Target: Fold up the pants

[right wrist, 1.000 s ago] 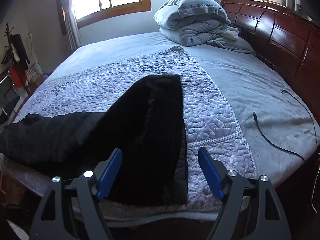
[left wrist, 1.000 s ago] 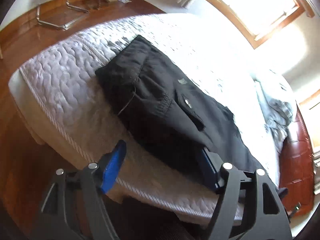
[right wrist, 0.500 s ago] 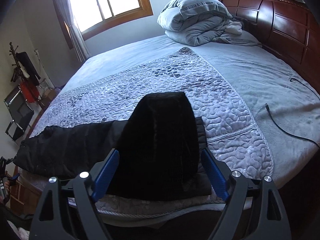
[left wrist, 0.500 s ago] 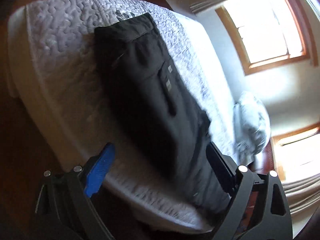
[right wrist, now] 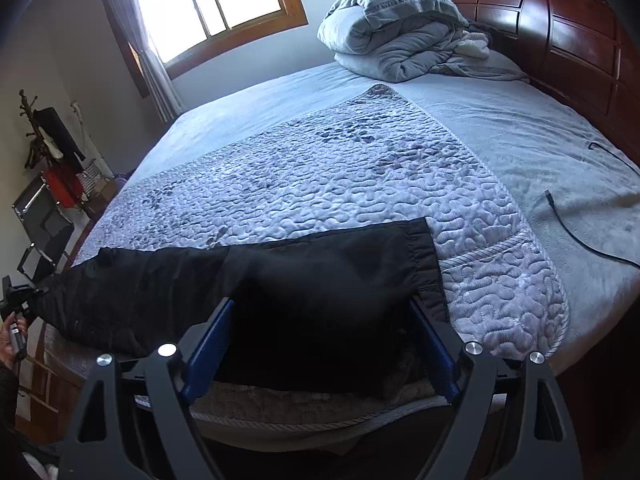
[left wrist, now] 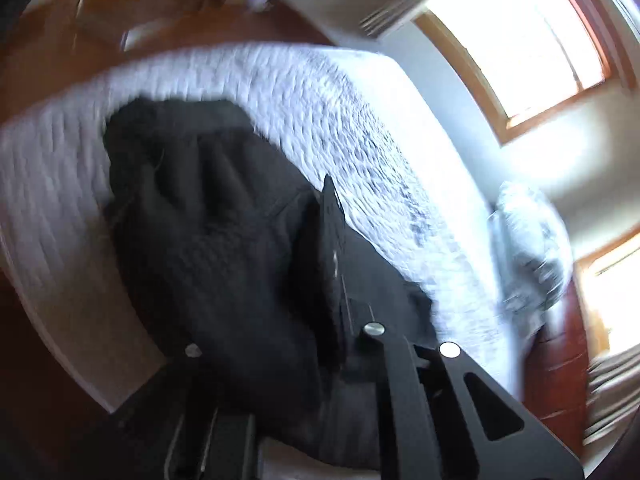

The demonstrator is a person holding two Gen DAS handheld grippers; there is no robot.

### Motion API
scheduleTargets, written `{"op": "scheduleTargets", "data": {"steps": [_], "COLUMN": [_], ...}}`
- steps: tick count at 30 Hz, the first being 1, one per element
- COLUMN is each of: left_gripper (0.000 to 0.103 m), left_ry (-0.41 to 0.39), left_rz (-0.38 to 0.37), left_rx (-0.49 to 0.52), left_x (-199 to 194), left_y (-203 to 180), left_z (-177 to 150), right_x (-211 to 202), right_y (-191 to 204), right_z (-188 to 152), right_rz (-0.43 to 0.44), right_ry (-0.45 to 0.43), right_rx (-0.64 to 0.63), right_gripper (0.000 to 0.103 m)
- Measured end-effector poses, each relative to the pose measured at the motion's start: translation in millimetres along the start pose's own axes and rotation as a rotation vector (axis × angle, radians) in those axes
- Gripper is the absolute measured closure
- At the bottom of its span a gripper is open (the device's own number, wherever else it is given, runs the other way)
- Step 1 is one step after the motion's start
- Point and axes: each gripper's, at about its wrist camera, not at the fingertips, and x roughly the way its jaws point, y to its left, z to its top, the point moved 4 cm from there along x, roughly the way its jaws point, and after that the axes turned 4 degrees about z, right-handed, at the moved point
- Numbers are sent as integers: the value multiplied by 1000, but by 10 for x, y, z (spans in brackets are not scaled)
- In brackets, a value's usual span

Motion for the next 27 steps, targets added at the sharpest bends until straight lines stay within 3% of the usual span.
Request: {"op": "scheduleTargets", "data": {"steps": [3, 5, 6, 7, 8, 9, 10, 13, 16, 19, 24, 27], "left_gripper": [93, 85, 73, 53, 44, 28, 20, 12, 10, 8, 7, 7], "left_ry": [64, 68, 57, 43, 29, 10, -4, -18, -13, -6, 31, 67], "left_rz": [107, 170, 181, 192, 193, 183, 176, 186, 180, 157, 105, 99], "left_rx": [31, 91, 101, 96, 82, 58, 42, 39, 26, -4, 32, 87], "left_x": [257, 373, 370, 355, 307, 246, 190, -24, -241, -393, -339, -231], "left_y": [140, 156, 139, 102, 116, 118, 106, 118, 158, 85, -240, -432], "left_z": [-134, -268, -305, -345, -383, -432, -471, -618, -867, -1040, -1334, -1473], "right_x": [31, 40, 30, 10, -22, -55, -94, -214, -204, -129, 150, 116], "right_y": [17, 1, -7, -17, -37, -54, -71, -124, -96, -6, 101, 141], "right_z": [-19, -25, -29, -34, -42, -53, -70, -142, -248, -307, -322, -309], "right_rz": [-7, -5, 1, 10, 26, 42, 60, 158, 295, 370, 379, 296], "right_ry": [3, 8, 12, 18, 28, 37, 43, 58, 98, 112, 154, 176], "right_rx": [-11, 13, 26, 39, 58, 80, 105, 222, 362, 445, 531, 525], "right_gripper": [14, 14, 14, 14, 14, 13, 13, 12, 10, 7, 4, 5]}}
